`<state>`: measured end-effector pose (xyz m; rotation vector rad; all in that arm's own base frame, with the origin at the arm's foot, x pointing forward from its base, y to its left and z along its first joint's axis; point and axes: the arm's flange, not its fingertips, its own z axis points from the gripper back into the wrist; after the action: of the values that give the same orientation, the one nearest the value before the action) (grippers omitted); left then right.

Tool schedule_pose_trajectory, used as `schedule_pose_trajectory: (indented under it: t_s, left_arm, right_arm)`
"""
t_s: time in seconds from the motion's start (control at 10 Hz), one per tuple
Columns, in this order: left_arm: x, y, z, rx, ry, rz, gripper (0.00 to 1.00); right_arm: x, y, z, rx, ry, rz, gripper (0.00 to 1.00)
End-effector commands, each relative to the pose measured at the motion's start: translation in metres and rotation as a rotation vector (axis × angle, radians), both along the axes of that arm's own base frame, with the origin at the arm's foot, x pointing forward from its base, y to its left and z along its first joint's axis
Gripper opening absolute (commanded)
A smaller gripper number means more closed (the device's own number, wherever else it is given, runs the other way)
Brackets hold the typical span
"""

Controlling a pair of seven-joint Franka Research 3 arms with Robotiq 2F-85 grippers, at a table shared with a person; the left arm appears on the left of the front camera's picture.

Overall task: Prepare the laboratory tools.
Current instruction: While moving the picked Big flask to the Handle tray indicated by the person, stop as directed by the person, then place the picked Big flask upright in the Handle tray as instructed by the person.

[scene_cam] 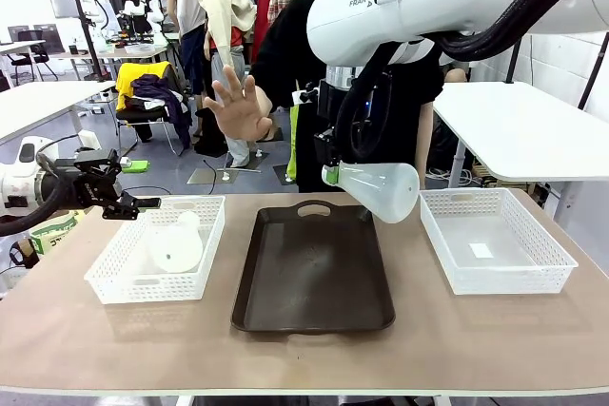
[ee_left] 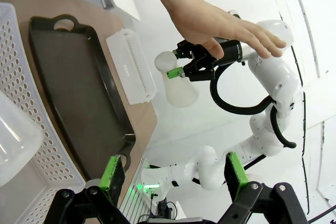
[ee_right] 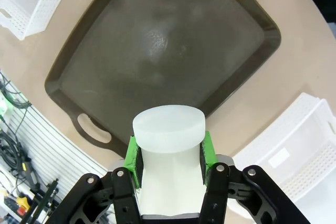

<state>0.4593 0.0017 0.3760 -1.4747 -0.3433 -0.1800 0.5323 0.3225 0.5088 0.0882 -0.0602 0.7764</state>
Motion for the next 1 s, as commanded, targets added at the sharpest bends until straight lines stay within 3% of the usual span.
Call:
schedule_pose_trajectory:
  t_s: [0.0,0.9]
  left_arm:
    - [-0.0002,0.0011,0.0011,0.002,-0.003,0.006,1.0]
    - [-0.0002,0.0011,0.0011,0.002,-0.003,0.006,1.0]
  right_arm:
    - [-0.0006,0.0005,-0.0011,-0.001,0.001,0.002,0.0]
    - [-0.0006,0.0005,-0.0011,-0.001,0.001,0.002,0.0]
